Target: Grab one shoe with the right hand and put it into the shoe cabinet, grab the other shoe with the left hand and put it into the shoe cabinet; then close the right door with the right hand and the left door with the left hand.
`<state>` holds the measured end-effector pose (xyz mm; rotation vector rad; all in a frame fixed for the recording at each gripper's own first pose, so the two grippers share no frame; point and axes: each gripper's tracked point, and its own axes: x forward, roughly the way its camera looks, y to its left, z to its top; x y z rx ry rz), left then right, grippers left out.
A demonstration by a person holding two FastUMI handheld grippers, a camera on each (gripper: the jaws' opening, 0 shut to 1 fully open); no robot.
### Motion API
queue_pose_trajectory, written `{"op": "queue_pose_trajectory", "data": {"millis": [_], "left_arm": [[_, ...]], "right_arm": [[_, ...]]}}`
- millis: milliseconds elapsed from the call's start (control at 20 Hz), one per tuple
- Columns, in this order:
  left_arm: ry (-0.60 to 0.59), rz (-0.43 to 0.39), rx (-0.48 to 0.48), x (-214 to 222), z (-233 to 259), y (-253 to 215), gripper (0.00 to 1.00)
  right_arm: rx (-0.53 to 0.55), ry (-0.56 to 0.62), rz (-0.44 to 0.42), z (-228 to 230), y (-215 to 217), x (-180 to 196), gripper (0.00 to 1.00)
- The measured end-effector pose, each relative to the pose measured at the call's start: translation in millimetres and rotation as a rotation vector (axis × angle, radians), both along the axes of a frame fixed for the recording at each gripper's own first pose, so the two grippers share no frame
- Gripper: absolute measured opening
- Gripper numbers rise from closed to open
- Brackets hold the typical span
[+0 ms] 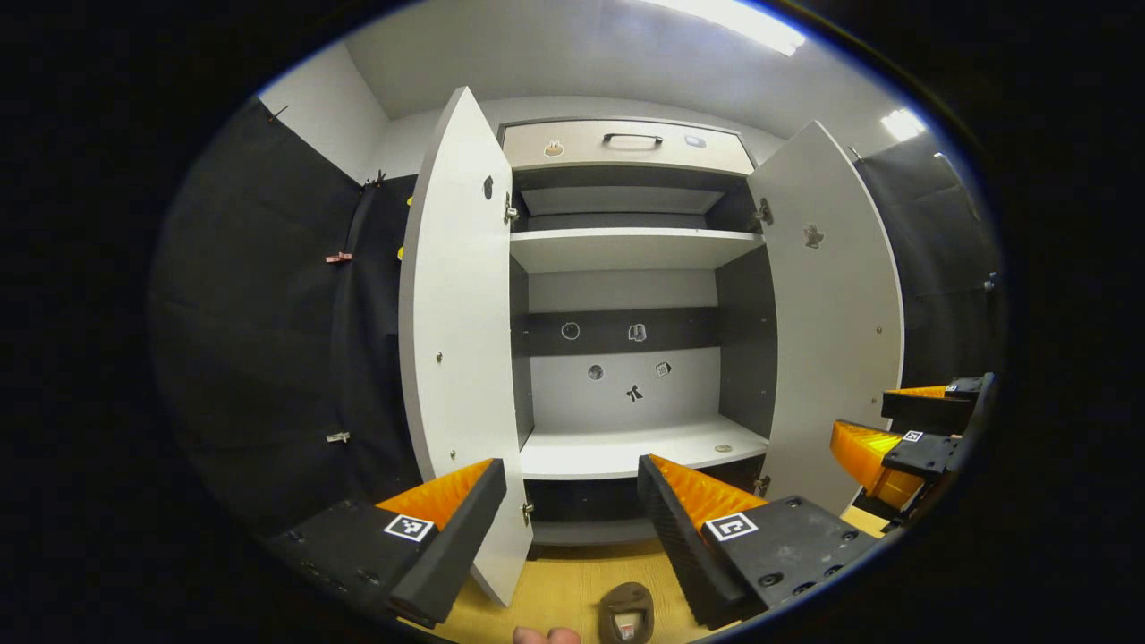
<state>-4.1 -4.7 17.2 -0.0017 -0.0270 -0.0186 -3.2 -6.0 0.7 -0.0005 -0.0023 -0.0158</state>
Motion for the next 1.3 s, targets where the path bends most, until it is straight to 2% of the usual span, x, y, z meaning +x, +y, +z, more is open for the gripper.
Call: {"op": "queue_pose_trajectory", "data": {"millis": [500,650,900,1300], "left_arm": [[0.005,-0.001,-0.018,-1.9,-4.2,1.8,0.95],[0.008,0.007,-0.020,-2.1,-8.4,6.8,0.95],[0.018,0.024,-0.008,-2.0,-20.5,14.8,0.95],[0.037,0.064,-0.011,-12.5,-39.3,25.7,0.95]], "right_arm": [[0.014,0.010,0.011,-3.1,4.5,0.0,0.98],[0.018,0.051,0.032,-19.2,11.3,1.0,0.98],[0.009,0.154,0.072,-75.8,22.0,-3.3,0.98],[0.092,0.465,0.124,-227.4,37.5,-18.0,0.99]]}}
